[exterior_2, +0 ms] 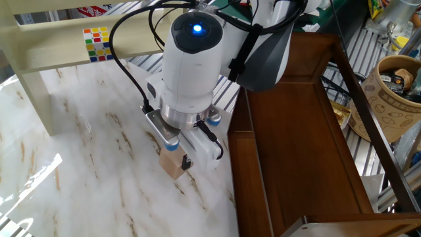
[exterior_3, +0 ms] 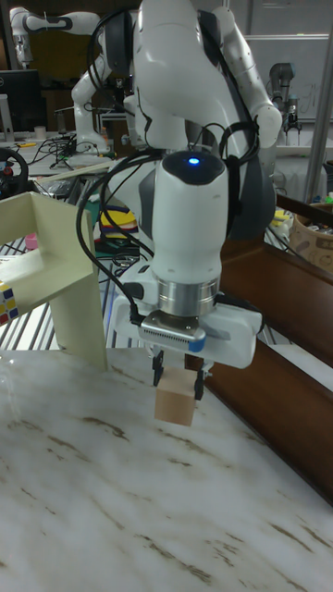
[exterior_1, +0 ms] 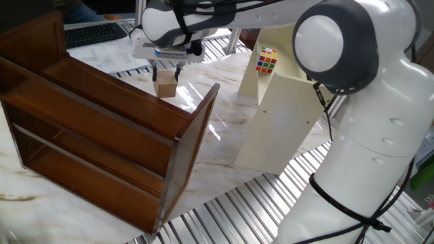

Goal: Put the object on the shelf

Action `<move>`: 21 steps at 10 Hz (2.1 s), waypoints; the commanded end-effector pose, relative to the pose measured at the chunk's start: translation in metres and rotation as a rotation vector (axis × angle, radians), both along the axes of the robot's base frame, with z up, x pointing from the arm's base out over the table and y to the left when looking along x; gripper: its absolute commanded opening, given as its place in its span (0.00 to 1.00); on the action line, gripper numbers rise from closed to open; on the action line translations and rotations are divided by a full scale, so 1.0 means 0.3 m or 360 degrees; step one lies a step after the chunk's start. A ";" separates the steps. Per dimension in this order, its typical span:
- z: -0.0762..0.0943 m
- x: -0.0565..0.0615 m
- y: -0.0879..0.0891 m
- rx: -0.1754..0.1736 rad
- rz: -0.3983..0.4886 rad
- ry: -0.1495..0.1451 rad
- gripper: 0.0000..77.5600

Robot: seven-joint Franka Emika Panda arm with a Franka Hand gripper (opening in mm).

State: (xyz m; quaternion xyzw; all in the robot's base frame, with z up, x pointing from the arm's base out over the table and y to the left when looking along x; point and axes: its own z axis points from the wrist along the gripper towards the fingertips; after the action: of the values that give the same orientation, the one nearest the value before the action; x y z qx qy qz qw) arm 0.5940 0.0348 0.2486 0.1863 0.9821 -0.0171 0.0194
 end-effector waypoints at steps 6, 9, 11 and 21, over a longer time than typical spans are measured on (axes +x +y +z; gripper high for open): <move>0.246 -0.102 0.174 0.0026 -0.0259 0.0058 0.02; 0.324 -0.159 0.215 0.0044 -0.0293 0.0080 0.02; 0.362 -0.200 0.250 0.0042 -0.0322 0.0095 0.02; 0.437 -0.246 0.318 0.0074 -0.0401 0.0138 0.02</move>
State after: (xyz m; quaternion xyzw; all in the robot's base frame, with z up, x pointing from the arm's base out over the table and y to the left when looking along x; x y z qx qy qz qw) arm 0.5157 0.1230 0.3652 0.2928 0.9558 -0.0108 -0.0260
